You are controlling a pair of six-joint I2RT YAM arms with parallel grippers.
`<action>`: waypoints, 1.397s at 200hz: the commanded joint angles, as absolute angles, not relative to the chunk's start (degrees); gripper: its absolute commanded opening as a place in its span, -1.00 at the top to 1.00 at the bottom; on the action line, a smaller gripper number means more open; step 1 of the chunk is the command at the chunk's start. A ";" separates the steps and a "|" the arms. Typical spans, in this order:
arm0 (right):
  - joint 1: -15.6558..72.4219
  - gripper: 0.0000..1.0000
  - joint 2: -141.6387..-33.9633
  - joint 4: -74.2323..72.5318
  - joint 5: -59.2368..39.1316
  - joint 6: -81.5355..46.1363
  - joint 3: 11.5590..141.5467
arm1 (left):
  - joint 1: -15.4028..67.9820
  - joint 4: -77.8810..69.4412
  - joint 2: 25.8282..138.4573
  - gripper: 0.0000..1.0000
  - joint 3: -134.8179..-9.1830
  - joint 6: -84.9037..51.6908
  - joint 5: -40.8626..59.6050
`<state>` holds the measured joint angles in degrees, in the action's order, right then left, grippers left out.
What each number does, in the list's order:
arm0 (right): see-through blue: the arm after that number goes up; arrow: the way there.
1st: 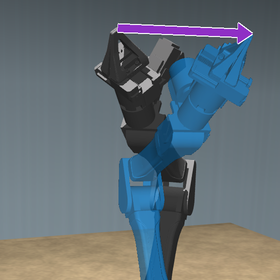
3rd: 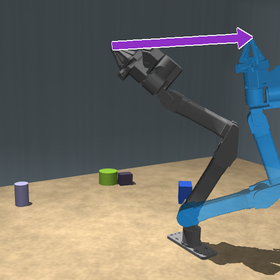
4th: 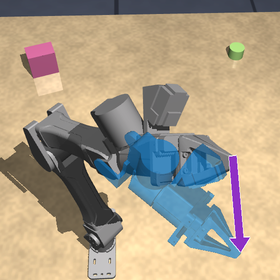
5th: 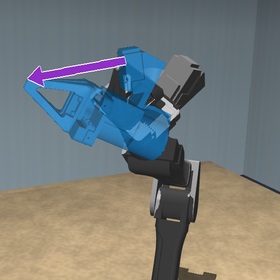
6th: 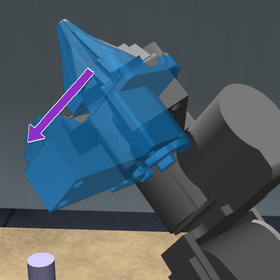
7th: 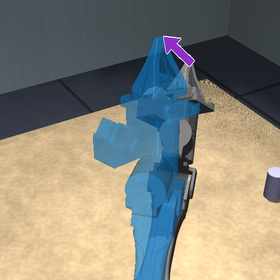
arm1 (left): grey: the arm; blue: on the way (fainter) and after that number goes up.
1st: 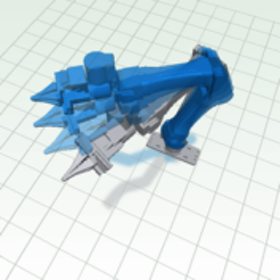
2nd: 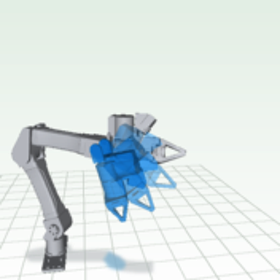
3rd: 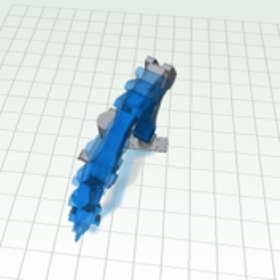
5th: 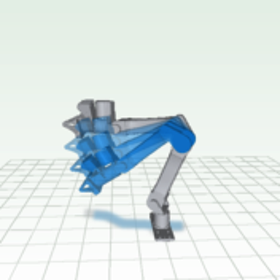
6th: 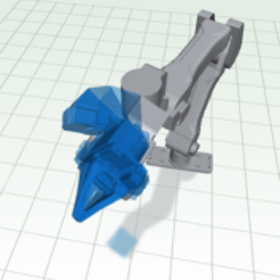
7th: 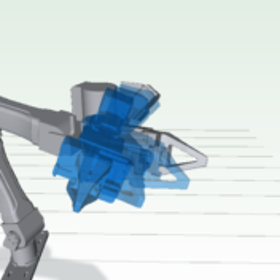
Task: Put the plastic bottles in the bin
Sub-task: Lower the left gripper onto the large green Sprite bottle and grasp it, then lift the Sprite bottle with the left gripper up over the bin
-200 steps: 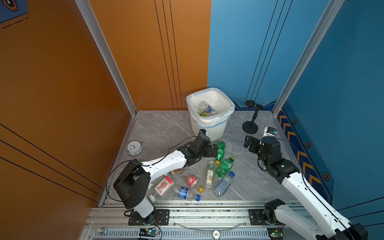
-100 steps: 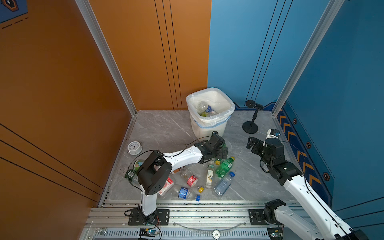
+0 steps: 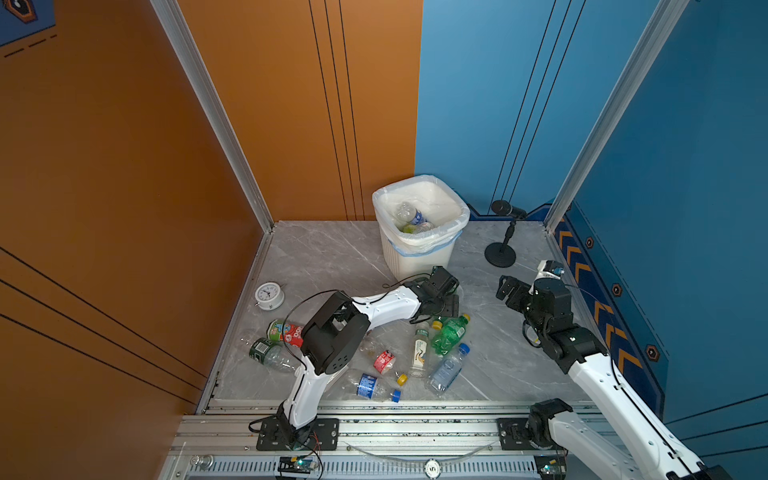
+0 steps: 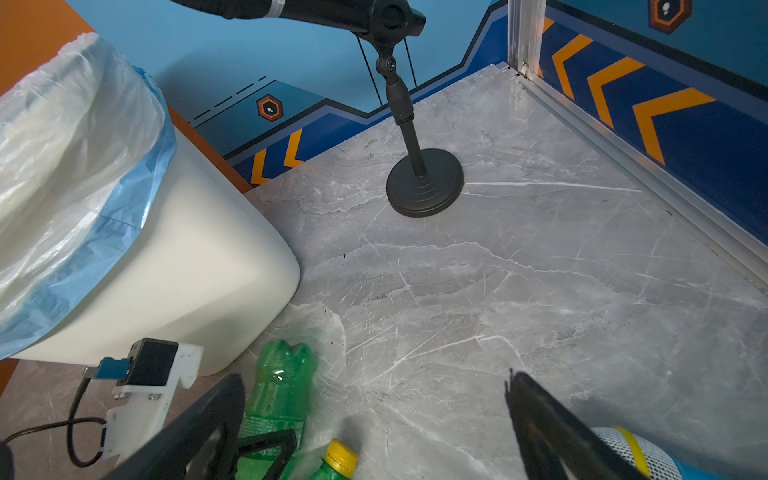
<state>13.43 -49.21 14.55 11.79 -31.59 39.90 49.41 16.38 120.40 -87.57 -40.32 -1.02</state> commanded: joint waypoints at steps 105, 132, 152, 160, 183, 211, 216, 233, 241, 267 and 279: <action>11.18 -1.00 -47.88 14.87 10.10 -32.52 38.52 | 48.63 15.27 120.54 -0.16 -93.25 -40.28 5.83; 10.69 -0.99 -46.36 15.03 10.77 -32.83 38.23 | 49.93 12.55 116.95 -0.15 -93.08 -37.56 7.20; 10.44 -0.99 -44.82 15.02 11.69 -33.29 37.73 | 50.84 10.38 113.99 -0.15 -92.99 -35.12 7.06; 10.37 -0.99 -44.25 14.81 12.02 -33.56 37.41 | 51.03 8.42 112.83 -0.15 -92.99 -34.32 7.34; 10.00 -0.99 -42.86 14.34 12.63 -34.34 36.76 | 51.00 4.53 109.55 -0.15 -92.81 -32.03 8.50; 9.68 -0.99 -42.38 14.58 12.67 -34.72 36.48 | 51.15 0.68 105.75 -0.16 -93.08 -29.02 10.48; 9.59 -0.99 -42.40 14.55 12.64 -34.81 36.49 | 51.18 0.06 104.94 -0.15 -92.99 -28.56 10.90; 9.46 -0.99 -42.52 14.42 12.37 -35.14 36.44 | 51.21 -1.14 102.32 -0.15 -92.75 -25.55 10.90; 9.43 -0.99 -42.59 14.37 12.24 -35.24 36.41 | 51.14 -1.76 100.82 -0.15 -92.34 -23.55 10.39; 9.40 -0.99 -42.80 13.99 11.98 -35.42 36.35 | 50.45 -0.28 97.68 -0.14 -93.59 -18.44 8.53; 9.31 -0.99 -43.02 13.87 11.79 -35.57 36.39 | 49.67 0.97 96.75 -0.13 -94.83 -16.49 7.78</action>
<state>9.67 -43.03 14.50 10.94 -34.61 36.99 50.61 0.60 99.50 -91.74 -23.27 9.13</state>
